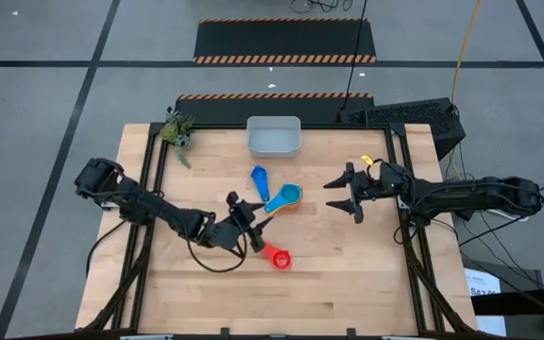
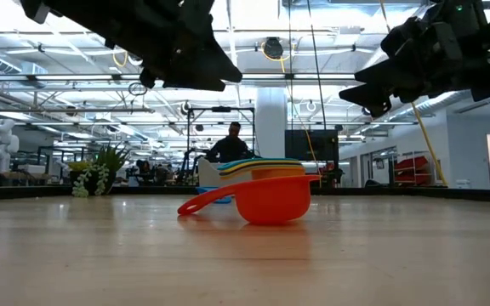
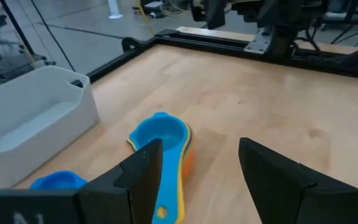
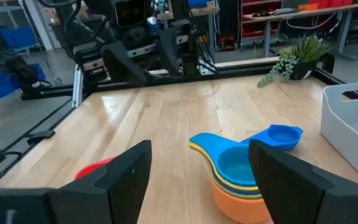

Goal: Nest measuring cups in basket
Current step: Stack the light blue measuring cup into the yellow measuring cup

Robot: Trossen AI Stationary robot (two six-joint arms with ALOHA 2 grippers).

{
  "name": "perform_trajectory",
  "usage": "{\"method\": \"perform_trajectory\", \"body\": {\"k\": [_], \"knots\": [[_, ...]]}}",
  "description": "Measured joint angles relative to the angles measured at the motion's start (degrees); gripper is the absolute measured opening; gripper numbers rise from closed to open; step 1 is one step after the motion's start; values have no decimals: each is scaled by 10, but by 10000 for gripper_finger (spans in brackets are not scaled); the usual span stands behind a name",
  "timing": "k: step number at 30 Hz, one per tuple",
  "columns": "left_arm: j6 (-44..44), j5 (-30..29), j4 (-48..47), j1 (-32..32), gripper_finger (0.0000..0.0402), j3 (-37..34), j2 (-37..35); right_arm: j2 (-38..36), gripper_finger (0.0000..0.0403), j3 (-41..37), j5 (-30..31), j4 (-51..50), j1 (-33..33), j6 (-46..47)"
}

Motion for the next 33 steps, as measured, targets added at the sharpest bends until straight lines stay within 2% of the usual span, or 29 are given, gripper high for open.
{"method": "perform_trajectory", "body": {"k": [7, 15, 22, 27, 33], "knots": [[9, -1, 1, 17, 214, 0, 0, 0, 263, 0, 0, -54, 20, -33], [37, -26, 41, 17, 219, 0, 0, 0, 263, 0, 1, -69, 45, -47], [19, -16, 49, 23, 276, 0, 5, 0, 263, 0, 10, -83, 49, -48], [-31, -16, 21, 30, 318, 0, 5, 0, 263, 0, 17, -83, 49, -46], [-78, -13, -34, 45, 320, 0, 5, 0, 263, 0, 17, -82, 49, -48]]}}
